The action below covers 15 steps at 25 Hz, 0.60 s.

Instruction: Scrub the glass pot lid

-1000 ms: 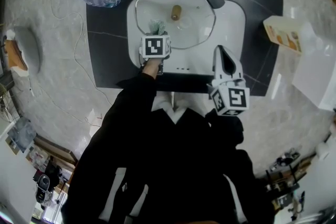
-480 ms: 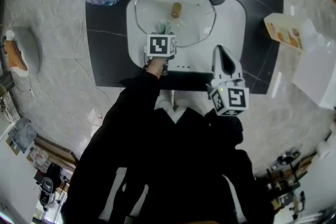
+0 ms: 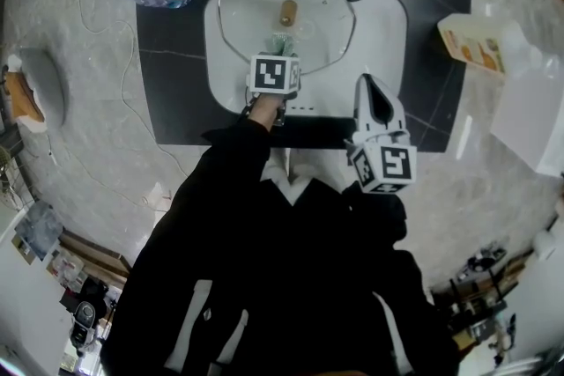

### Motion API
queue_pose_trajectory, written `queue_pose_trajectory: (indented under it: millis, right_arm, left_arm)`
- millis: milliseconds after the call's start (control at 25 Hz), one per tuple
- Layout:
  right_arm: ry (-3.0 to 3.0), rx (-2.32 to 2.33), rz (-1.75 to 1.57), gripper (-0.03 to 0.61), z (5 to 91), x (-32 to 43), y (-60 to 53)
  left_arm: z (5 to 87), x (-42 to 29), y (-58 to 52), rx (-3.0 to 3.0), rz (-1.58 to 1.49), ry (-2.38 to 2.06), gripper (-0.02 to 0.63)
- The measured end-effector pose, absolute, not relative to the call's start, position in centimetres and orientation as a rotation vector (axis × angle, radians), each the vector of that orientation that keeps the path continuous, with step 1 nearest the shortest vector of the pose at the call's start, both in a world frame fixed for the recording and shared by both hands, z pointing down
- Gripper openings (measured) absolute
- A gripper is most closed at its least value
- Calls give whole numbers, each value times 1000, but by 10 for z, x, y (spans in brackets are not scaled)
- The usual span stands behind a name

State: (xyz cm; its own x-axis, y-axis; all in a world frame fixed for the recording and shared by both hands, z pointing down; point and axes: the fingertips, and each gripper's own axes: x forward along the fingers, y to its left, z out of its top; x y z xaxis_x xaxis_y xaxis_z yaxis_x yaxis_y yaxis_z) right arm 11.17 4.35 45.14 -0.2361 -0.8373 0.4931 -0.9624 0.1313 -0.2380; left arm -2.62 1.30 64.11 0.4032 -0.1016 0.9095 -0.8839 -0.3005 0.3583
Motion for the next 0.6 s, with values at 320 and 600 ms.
queue_pose_trajectory:
  millis: [320,600]
  right_arm:
    - [-2158,1792,764,3,451,119,48]
    - [-2153,1797,764,3,451,122,51]
  left_arm:
    - [639,-10,18,1715,1022,-831,66]
    - [636,9,23,1737,1024,-783,66]
